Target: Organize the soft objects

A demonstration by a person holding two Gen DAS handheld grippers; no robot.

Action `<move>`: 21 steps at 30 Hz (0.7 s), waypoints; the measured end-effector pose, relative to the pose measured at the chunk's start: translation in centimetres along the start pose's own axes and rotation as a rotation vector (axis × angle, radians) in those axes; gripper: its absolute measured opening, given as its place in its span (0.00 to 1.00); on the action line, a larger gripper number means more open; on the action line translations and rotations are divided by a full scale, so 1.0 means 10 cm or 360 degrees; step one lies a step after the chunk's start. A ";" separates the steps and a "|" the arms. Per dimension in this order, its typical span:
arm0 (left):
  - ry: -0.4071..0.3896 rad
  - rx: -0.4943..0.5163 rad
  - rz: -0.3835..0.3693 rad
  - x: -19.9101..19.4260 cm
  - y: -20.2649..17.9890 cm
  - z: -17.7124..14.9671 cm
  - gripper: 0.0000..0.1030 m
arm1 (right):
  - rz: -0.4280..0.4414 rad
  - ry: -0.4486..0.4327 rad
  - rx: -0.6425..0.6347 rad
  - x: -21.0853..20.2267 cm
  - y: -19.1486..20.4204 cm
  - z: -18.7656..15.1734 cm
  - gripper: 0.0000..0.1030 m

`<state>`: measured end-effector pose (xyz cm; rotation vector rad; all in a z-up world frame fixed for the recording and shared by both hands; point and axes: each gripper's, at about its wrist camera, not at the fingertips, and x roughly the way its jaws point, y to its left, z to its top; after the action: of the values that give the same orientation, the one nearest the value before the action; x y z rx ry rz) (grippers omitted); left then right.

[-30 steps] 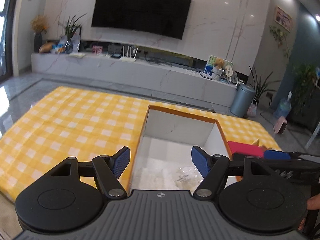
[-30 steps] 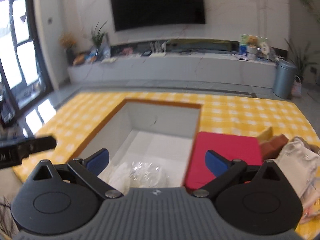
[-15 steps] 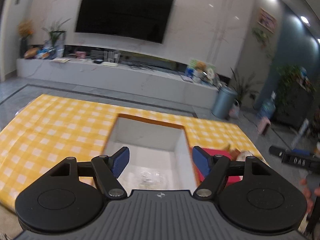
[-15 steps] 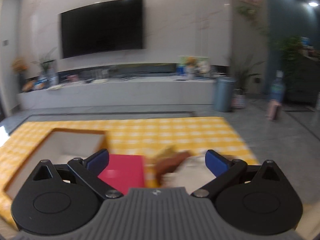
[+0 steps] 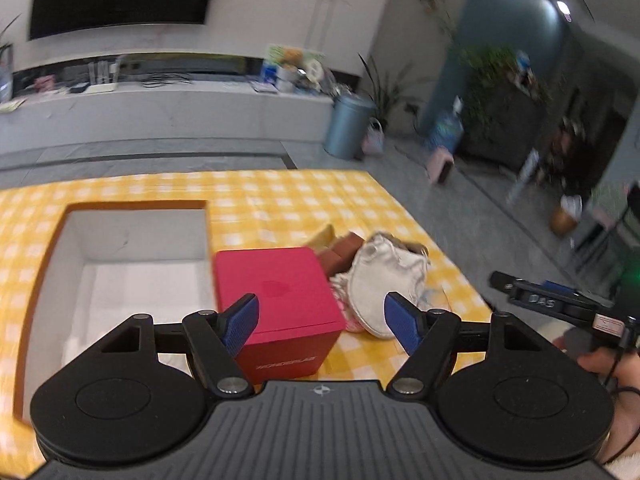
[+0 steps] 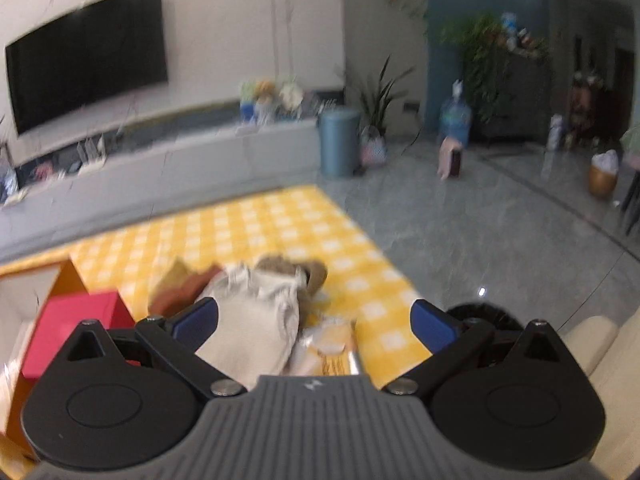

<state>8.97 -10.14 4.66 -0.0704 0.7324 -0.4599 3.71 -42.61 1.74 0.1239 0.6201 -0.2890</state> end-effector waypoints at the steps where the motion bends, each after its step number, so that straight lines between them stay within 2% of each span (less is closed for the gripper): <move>1: 0.0023 0.0024 -0.0002 0.07 -0.05 0.04 0.82 | -0.0003 0.0053 -0.0056 0.10 0.04 0.00 0.97; 4: 0.0080 0.0096 -0.0042 0.25 -0.19 0.12 0.82 | -0.0070 0.0272 -0.0399 0.52 0.23 -0.01 0.94; 6: 0.0109 0.0139 -0.0077 0.38 -0.27 0.17 0.82 | -0.0021 0.0358 -0.0465 0.67 0.25 -0.01 0.91; 8: 0.0147 0.0161 -0.0082 0.49 -0.34 0.18 0.82 | 0.0033 0.0372 -0.0436 0.70 0.21 0.02 0.90; 10: 0.0184 0.0176 -0.0055 0.66 -0.40 0.20 0.82 | 0.0073 0.0234 -0.0361 0.64 0.17 0.04 0.90; 12: 0.0220 0.0177 -0.0017 0.82 -0.42 0.22 0.82 | 0.0076 0.0175 -0.0225 0.62 0.07 0.03 0.90; 16: 0.0267 0.0228 -0.0060 1.11 -0.49 0.26 0.81 | -0.0034 0.0225 -0.0119 0.71 -0.04 -0.05 0.81; 18: 0.0297 0.0241 -0.0079 1.24 -0.53 0.26 0.80 | -0.0090 0.0219 -0.0066 0.73 -0.09 -0.08 0.81; 21: 0.0389 0.0228 -0.0179 1.42 -0.60 0.24 0.78 | -0.0056 0.0218 0.0011 0.73 -0.14 -0.12 0.81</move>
<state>17.46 -21.85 -1.20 0.0806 0.9359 -0.6346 8.33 -45.40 -3.56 0.1404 0.7578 -0.3185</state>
